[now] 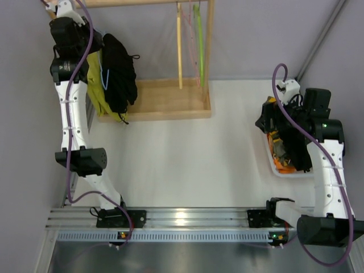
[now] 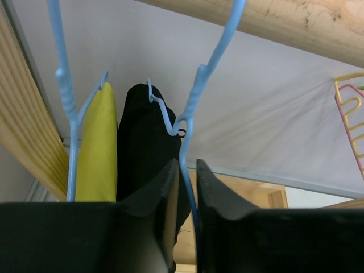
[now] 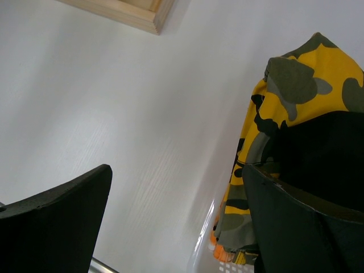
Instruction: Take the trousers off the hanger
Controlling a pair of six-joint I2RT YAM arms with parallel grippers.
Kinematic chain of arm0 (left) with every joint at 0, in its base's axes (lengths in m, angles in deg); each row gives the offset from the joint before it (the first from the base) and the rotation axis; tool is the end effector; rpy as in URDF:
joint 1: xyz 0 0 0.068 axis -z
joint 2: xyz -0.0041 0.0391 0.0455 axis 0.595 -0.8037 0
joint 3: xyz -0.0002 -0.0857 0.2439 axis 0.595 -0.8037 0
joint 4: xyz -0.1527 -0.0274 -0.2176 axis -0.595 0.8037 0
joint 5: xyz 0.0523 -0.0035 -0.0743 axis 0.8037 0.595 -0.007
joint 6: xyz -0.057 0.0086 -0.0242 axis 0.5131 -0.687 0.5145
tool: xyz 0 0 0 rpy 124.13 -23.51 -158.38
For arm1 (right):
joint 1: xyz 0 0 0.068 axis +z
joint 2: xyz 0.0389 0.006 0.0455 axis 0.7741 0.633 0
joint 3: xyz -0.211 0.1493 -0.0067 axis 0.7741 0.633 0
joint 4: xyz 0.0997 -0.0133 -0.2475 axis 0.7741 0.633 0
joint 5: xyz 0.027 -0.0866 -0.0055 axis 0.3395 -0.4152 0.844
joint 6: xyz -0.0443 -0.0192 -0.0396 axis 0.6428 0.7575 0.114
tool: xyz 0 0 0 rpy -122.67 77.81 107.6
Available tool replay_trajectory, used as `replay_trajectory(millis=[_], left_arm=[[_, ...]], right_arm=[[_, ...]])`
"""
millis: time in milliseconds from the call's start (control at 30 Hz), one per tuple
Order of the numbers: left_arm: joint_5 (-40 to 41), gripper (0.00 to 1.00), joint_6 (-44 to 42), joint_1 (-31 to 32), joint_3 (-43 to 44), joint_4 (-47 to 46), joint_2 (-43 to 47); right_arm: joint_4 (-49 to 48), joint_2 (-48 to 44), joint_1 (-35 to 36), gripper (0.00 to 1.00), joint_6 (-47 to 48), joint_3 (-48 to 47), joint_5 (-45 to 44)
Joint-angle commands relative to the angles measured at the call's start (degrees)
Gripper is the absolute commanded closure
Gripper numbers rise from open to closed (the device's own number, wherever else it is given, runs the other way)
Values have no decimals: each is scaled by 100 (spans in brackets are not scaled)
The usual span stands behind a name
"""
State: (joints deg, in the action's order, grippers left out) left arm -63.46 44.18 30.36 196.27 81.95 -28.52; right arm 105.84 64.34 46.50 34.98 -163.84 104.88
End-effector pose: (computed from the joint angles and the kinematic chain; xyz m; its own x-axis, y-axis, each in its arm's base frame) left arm 0.3927 0.0387 0.5256 -0.0674 -0.2992 -0.9518 -0.0523 0.9537 -0.2961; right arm 0.2296 0.0047 0.3756 -0.5401 -0.1675 -0.8248 -0.4266 0.8993 0.0966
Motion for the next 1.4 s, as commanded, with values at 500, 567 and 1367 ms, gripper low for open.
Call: replay_trajectory(millis=[500,567,1367], left_arm=[[-58,100,293,132,327,-706,243],[-50,100,302,149,371,-865,314],[-427,100,645,211,-1288,-2025,1954]], right_arm=[[-284,15,71,1,52,-92,-35],[-284,14,71,1,52,-91,-26],[-424,-99,71,1,105,-373,26]])
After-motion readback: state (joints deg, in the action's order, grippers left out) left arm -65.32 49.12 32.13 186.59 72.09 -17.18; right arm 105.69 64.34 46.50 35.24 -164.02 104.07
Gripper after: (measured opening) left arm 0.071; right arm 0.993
